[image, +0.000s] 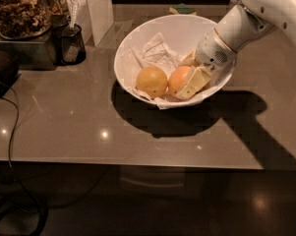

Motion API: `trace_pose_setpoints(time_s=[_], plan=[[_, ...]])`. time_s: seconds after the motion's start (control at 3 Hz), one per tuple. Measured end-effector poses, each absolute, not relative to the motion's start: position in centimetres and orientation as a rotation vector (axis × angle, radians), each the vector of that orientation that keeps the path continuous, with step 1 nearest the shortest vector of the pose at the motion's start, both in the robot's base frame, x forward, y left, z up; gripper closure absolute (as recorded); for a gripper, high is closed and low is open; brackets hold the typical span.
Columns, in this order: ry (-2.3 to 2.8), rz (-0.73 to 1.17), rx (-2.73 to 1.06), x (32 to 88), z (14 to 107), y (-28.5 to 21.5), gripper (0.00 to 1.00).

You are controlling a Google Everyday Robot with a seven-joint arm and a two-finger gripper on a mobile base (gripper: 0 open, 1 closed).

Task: Pick orange from white bowl

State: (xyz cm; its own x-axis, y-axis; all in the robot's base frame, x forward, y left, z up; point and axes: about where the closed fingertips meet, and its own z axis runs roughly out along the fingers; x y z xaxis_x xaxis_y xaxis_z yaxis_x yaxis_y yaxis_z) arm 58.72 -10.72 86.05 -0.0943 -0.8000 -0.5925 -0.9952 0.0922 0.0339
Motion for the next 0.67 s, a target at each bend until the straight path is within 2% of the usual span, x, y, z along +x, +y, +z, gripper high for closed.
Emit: trace_pose_setpoints(time_s=[0.33,0.67], plan=[[1.937,0.610,-1.679,58.9,87.2,-11.9,1.00],[1.904,0.618,-1.623,59.2,88.4,-12.2,1.00]])
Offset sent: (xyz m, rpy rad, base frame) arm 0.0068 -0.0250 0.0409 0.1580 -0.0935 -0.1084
